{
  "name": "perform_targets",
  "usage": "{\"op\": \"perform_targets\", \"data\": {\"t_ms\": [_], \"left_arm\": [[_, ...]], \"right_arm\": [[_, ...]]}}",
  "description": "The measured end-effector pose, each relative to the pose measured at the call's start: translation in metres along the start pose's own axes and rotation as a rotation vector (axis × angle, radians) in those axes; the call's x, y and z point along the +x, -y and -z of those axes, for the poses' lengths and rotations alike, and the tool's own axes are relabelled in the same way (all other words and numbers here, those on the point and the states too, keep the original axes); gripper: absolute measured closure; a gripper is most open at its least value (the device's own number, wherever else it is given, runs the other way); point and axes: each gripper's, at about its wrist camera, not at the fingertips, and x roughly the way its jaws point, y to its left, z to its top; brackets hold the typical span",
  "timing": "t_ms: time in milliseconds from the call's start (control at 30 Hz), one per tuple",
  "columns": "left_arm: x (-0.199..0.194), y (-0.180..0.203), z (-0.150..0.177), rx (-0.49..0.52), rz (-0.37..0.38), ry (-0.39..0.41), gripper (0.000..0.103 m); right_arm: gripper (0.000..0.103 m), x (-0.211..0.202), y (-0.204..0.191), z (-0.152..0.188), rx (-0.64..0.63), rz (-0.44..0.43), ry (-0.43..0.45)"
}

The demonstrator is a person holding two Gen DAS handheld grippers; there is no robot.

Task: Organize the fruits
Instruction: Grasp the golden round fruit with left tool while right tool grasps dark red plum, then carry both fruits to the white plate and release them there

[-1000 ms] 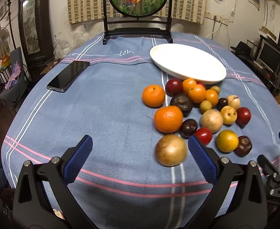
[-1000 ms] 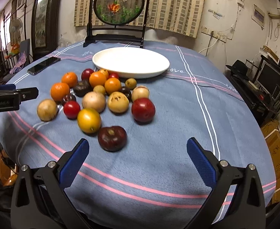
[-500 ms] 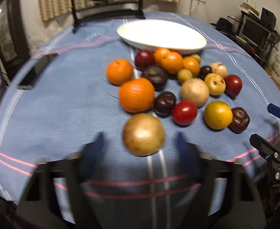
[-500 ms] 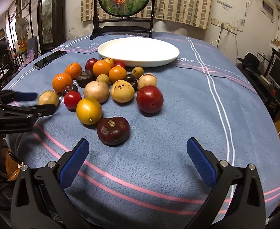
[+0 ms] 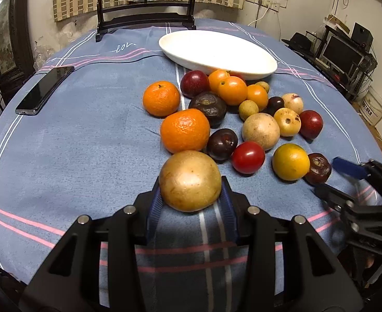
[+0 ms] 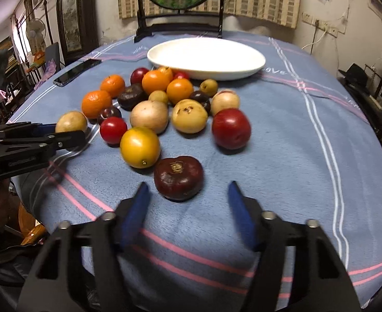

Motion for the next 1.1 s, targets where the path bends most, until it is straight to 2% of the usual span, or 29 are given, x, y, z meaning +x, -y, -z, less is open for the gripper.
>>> {"op": "perform_targets", "data": {"t_ms": [233, 500, 633, 800, 900, 1000, 1100], "left_arm": [[0.001, -0.001, -0.001, -0.003, 0.014, -0.004, 0.060], [-0.003, -0.005, -0.002, 0.008, 0.011, 0.002, 0.061], [-0.024, -0.003, -0.019, 0.051, 0.022, 0.067, 0.061], [-0.027, 0.005, -0.071, 0.099, 0.029, 0.123, 0.060], [-0.017, 0.018, -0.112, 0.134, 0.019, 0.148, 0.060], [0.013, 0.032, -0.156, 0.151, 0.062, 0.119, 0.060], [0.058, 0.035, -0.190, 0.137, 0.074, 0.043, 0.060]], "right_arm": [[0.059, 0.011, -0.012, -0.006, -0.044, 0.020, -0.014], [0.061, -0.017, 0.010, -0.009, -0.015, -0.017, 0.043], [0.061, -0.041, 0.029, -0.026, 0.012, -0.025, 0.108], [0.061, -0.054, 0.041, -0.069, -0.015, -0.029, 0.193], [0.061, -0.043, 0.047, -0.104, -0.021, -0.021, 0.218], [0.061, -0.012, 0.057, -0.139, -0.010, -0.011, 0.198], [0.061, 0.034, 0.068, -0.169, 0.004, -0.010, 0.105]]}}
